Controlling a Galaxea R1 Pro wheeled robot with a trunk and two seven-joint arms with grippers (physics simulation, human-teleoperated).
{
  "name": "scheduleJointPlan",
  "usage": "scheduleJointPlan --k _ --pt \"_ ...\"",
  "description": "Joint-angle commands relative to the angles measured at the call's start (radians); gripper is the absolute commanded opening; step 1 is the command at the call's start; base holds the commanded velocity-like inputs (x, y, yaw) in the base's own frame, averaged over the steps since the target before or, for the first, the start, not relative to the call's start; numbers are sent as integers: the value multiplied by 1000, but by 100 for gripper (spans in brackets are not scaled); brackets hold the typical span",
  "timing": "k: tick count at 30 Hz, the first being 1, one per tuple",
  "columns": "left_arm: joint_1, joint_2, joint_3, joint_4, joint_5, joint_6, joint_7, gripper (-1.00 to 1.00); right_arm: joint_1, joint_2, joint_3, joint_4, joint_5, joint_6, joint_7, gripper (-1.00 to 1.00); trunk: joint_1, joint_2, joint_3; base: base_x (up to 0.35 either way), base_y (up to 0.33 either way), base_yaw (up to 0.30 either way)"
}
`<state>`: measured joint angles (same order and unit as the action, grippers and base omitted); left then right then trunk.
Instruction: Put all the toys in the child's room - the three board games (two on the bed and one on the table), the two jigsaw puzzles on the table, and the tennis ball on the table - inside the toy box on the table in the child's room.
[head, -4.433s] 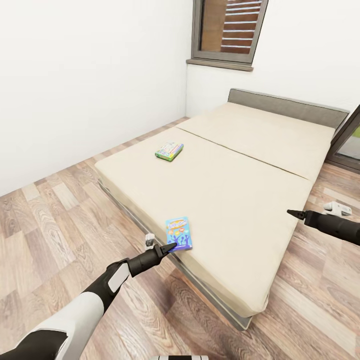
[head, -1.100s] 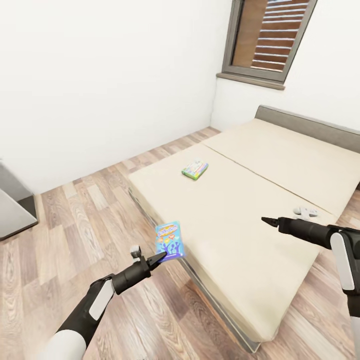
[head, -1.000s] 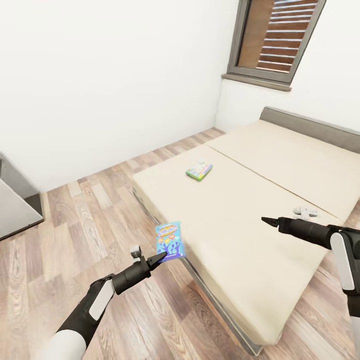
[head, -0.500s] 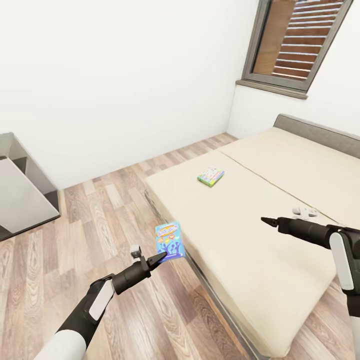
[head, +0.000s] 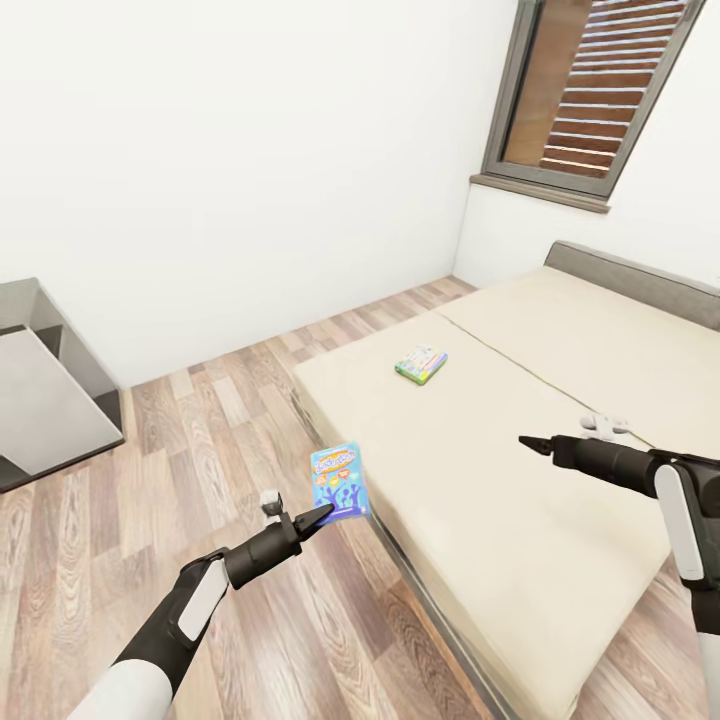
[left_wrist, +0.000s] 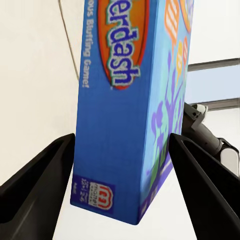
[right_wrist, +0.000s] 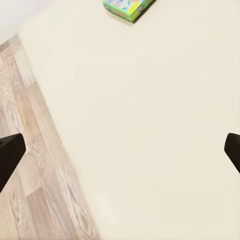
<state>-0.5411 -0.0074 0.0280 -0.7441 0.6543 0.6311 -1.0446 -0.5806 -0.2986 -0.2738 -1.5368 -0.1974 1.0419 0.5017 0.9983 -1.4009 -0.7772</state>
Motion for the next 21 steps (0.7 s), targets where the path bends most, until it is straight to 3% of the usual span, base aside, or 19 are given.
scheduleJointPlan --k 1,21 --pt "0 -1 3 0 0 7 -2 -100 -1 0 0 0 0 5 3 100 -4 7 4 0 0 1" --pt "0 0 3 0 -1 7 -2 -100 -1 0 4 -1 2 5 3 100 -81 147 99 0 0 21"
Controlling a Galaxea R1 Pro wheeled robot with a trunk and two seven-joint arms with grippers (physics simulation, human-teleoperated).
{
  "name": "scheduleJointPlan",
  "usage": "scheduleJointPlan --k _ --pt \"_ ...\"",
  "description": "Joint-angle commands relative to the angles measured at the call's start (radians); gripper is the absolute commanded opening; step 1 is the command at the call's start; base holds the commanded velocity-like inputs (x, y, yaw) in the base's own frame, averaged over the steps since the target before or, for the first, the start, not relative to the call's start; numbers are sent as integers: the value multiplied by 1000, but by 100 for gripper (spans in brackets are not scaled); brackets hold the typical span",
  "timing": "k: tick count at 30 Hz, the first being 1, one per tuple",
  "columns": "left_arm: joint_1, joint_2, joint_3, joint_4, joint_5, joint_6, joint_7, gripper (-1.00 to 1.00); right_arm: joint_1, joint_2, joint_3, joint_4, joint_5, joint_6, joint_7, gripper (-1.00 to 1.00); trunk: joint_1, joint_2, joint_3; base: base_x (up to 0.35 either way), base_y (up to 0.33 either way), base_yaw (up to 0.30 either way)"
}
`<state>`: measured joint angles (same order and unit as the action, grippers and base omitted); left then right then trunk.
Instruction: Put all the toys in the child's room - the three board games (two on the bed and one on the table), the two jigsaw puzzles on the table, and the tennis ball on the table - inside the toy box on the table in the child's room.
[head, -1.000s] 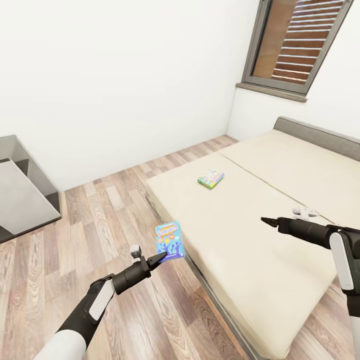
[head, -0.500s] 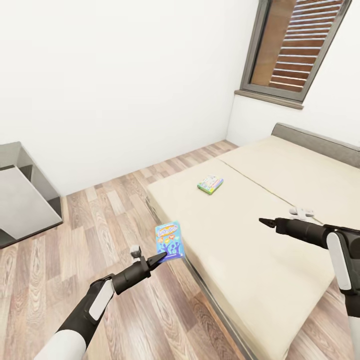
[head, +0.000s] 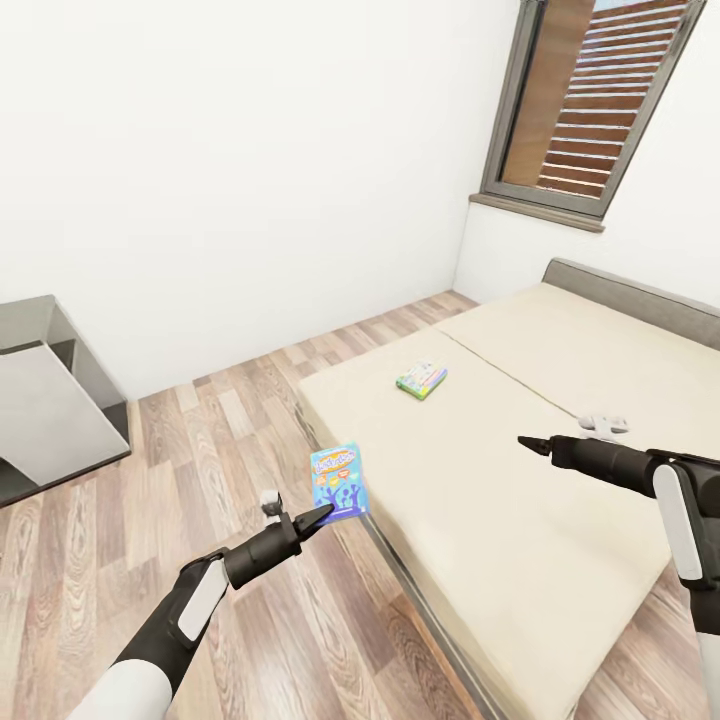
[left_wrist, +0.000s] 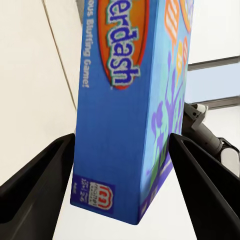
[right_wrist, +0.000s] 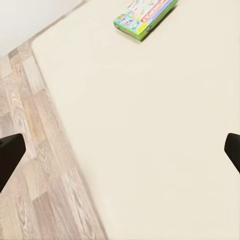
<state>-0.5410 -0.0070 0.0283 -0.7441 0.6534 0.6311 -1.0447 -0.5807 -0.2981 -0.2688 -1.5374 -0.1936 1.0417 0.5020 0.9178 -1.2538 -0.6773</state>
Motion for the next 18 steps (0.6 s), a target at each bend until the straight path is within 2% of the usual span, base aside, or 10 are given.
scheduleJointPlan --k 1,18 --pt "-1 -1 2 0 0 7 -1 -100 -1 0 -1 -1 -1 5 3 100 -4 7 4 0 0 94" --pt "-1 0 2 0 9 13 -3 -100 -1 -1 -1 -1 -2 5 3 100 -69 126 83 0 0 150"
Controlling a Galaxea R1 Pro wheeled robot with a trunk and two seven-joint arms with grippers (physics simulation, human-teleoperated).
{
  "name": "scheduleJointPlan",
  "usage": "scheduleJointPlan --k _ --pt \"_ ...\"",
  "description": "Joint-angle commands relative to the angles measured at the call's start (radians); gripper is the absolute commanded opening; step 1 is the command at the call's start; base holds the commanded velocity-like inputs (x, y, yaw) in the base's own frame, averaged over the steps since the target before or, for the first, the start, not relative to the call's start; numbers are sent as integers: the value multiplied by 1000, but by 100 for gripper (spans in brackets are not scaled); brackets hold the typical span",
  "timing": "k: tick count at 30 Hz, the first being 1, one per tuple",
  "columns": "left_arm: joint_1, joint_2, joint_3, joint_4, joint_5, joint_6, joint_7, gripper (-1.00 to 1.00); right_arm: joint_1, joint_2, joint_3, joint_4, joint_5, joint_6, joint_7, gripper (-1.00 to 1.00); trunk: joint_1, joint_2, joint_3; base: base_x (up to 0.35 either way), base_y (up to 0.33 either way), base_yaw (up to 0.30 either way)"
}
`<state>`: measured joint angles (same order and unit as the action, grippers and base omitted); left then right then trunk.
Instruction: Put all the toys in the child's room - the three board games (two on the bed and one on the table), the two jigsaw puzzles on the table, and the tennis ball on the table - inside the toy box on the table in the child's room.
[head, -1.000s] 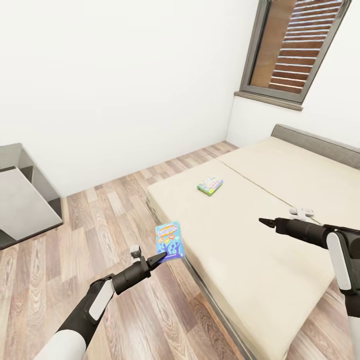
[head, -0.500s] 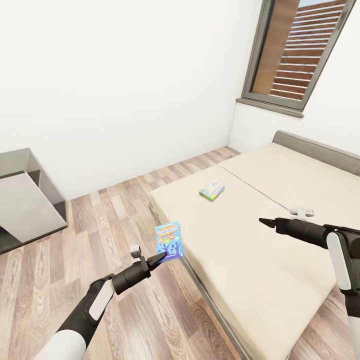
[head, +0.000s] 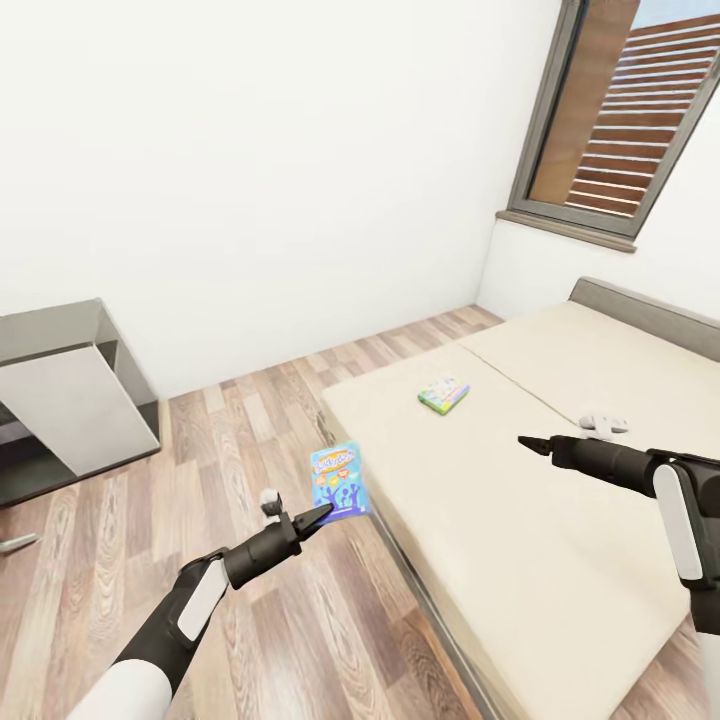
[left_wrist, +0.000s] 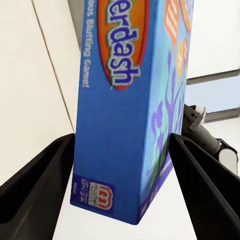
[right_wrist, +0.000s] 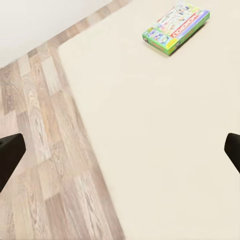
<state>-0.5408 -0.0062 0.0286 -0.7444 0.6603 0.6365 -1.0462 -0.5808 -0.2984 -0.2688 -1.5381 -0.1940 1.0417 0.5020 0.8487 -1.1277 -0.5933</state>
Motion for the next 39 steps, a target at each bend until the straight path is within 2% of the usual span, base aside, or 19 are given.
scheduleJointPlan --k 1,9,25,39 --pt "-1 -1 2 0 2 7 -1 -100 -1 0 -1 0 -1 6 3 100 -4 7 4 0 0 185" --pt "-1 7 2 0 -3 30 -1 -100 -1 -1 -1 -1 -5 6 3 100 -35 63 38 0 0 223" --pt "-1 11 1 0 -7 32 2 -100 -1 -1 -1 -1 -5 6 3 100 -96 175 97 0 0 272" --pt "-7 16 2 0 -7 34 36 -100 -1 -1 0 -1 -5 6 3 100 -150 273 148 0 0 279"
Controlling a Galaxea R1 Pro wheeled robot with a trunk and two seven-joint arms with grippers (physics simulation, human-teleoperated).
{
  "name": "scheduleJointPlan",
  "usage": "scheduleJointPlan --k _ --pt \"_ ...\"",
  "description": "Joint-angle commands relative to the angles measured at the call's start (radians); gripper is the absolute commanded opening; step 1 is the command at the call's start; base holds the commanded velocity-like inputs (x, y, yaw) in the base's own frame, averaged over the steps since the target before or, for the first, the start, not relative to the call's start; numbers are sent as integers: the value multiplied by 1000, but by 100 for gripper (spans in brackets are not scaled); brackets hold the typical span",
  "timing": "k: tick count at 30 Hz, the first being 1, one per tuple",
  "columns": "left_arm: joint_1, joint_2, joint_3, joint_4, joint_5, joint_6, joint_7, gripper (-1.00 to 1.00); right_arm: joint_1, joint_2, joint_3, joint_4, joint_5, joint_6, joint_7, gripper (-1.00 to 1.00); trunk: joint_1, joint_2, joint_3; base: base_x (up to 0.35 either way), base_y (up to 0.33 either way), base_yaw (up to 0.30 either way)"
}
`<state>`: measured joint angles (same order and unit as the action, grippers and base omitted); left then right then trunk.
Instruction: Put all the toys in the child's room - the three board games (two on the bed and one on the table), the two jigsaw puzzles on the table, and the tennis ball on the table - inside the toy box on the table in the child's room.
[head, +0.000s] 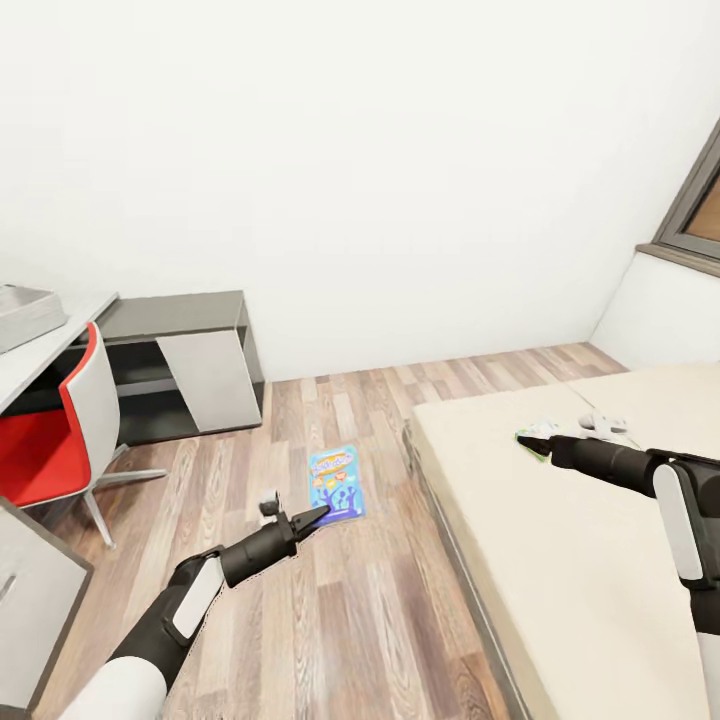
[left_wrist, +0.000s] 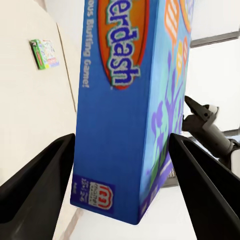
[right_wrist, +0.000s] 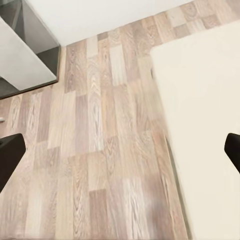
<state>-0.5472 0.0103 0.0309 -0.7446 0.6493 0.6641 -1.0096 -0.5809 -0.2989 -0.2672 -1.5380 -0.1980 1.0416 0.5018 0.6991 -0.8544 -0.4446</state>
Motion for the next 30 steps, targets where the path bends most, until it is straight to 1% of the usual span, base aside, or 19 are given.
scheduleJointPlan --k 1,3,6,9,12,14,17,18,19,20,22,24,25,26,27,28,30 --pt "-8 2 0 1 4 8 1 -100 -1 0 -1 -1 -1 6 3 100 -4 6 3 0 0 280" --pt "-36 11 0 3 8 16 9 -100 -1 0 -1 -1 -1 6 3 100 -11 20 10 0 0 280" --pt "-99 18 0 9 13 48 34 -100 -1 -1 2 -1 -3 6 3 100 -23 41 21 0 0 280" --pt "-155 20 0 11 16 88 63 -100 -1 -1 6 2 -2 6 4 100 -34 62 31 0 0 279" --pt "-188 18 0 12 16 111 92 -100 -8 0 8 20 -2 6 3 100 -46 83 42 0 0 279" --pt "-199 17 0 13 17 120 112 -100 -11 4 12 31 -2 6 2 100 -54 97 49 0 0 280" --pt "-206 17 1 13 17 128 137 -100 -11 26 26 40 -1 6 2 100 -65 118 60 0 0 282" --pt "-206 17 1 13 17 128 137 -100 -11 26 26 40 -1 6 2 100 -69 125 63 0 0 282" --pt "-207 19 2 14 17 131 149 -100 -11 43 35 43 1 6 1 100 -73 132 67 0 0 283" --pt "-207 19 2 14 17 131 149 -100 -11 43 35 43 1 6 1 100 -77 139 71 0 0 283" --pt "-207 23 4 14 17 134 159 -100 -11 59 43 46 3 6 0 100 -84 153 77 0 0 254" --pt "-203 26 24 14 17 135 163 -100 -11 67 48 47 3 6 0 100 -92 167 84 0 0 144" --pt "-200 28 44 14 15 135 164 -100 -10 70 49 47 3 6 0 100 -96 174 87 0 0 82" --pt "-199 28 53 14 14 136 165 -100 -10 71 50 47 3 6 0 100 -100 181 90 0 0 65" --pt "-199 28 53 14 14 136 165 -100 -10 71 50 47 3 6 0 100 -103 188 94 0 0 65" --pt "-197 29 67 14 12 136 165 -100 -9 72 50 47 3 6 0 100 -107 195 97 0 0 42" --pt "-195 30 75 10 10 135 166 -100 -7 73 50 46 3 6 0 100 -111 202 100 0 0 32"
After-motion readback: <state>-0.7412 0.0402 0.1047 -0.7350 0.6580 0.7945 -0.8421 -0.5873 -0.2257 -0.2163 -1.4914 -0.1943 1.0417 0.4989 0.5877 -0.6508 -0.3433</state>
